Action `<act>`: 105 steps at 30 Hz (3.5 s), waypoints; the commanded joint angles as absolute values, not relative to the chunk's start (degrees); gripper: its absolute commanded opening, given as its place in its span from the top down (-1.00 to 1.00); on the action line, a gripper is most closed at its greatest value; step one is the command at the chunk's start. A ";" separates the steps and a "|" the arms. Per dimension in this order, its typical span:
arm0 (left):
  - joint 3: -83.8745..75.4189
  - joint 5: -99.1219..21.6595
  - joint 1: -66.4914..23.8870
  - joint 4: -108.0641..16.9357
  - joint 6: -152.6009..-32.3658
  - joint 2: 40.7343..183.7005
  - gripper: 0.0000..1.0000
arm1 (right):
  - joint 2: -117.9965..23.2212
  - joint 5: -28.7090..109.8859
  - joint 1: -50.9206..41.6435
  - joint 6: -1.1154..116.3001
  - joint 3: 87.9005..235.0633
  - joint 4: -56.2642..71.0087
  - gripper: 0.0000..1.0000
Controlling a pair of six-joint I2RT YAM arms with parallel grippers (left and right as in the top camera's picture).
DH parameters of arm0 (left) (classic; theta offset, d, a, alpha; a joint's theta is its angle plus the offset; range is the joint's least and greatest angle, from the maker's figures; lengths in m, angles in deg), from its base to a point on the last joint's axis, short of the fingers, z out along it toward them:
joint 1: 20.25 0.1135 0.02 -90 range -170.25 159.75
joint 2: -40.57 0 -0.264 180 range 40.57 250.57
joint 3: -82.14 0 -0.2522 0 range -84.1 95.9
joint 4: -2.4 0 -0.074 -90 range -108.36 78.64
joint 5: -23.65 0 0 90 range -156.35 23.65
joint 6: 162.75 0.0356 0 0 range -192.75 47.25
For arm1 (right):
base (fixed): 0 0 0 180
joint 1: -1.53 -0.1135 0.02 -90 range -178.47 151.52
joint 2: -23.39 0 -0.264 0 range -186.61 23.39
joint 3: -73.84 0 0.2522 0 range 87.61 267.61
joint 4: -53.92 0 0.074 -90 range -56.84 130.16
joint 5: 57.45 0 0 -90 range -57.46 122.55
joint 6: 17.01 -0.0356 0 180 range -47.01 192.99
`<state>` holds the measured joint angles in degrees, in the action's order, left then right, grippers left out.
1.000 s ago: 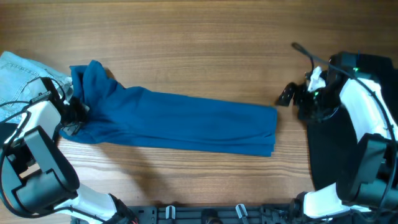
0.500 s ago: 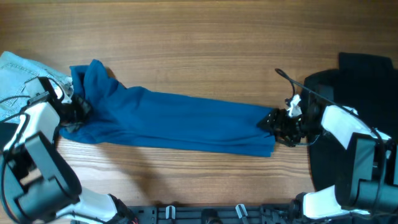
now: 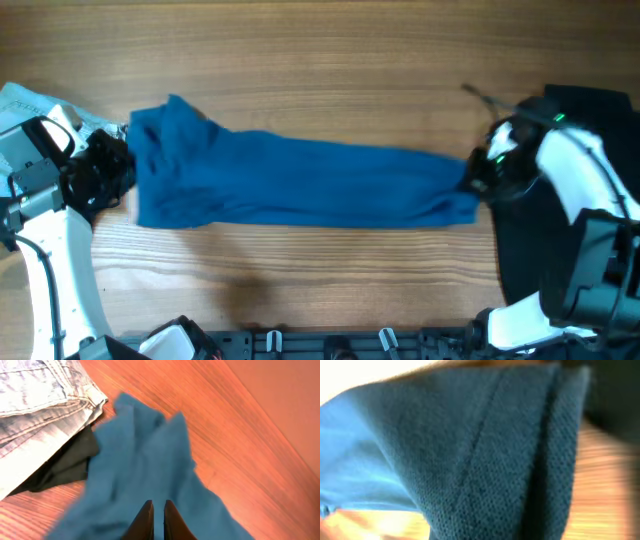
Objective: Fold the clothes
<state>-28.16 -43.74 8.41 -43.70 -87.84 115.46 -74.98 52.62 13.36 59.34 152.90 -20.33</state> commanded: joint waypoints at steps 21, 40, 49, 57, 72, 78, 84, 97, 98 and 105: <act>-28.14 -42.82 8.50 -46.93 -86.42 114.72 0.83 | -84.14 50.48 -24.60 44.06 169.67 -5.62 0.85; -28.16 -46.91 7.65 -49.73 -84.41 115.42 0.56 | -79.51 53.15 -23.82 51.49 169.67 -3.87 0.19; -28.16 -46.91 1.83 -50.60 -84.28 119.03 0.58 | -90.24 54.61 -24.45 41.40 167.79 -0.88 0.75; -28.18 -46.91 1.66 -52.00 -84.04 119.11 0.18 | -94.70 71.96 -33.09 57.90 168.29 6.47 0.81; -29.14 -42.77 -1.77 -48.29 -77.00 137.76 -0.54 | -86.87 57.76 -19.97 51.52 168.36 -4.68 0.65; -29.14 -39.26 -6.32 -40.72 -74.29 146.96 -0.61 | -86.89 55.31 -20.36 51.60 168.09 -4.77 0.61; -29.14 -38.32 -9.88 -38.58 -71.45 150.06 -0.06 | -86.89 54.57 -20.36 51.38 168.09 -4.88 0.61; -12.40 -45.40 -5.66 -62.65 -74.72 140.03 0.92 | -86.89 53.91 -20.36 51.34 168.09 -8.05 0.60; -9.74 -45.40 -6.01 -64.28 -74.99 138.46 0.92 | -86.89 52.71 -20.36 50.82 168.09 -8.57 0.60; -3.99 -45.40 -13.84 -66.99 -78.20 132.42 0.92 | -87.05 47.40 -20.26 50.03 162.74 -6.71 0.49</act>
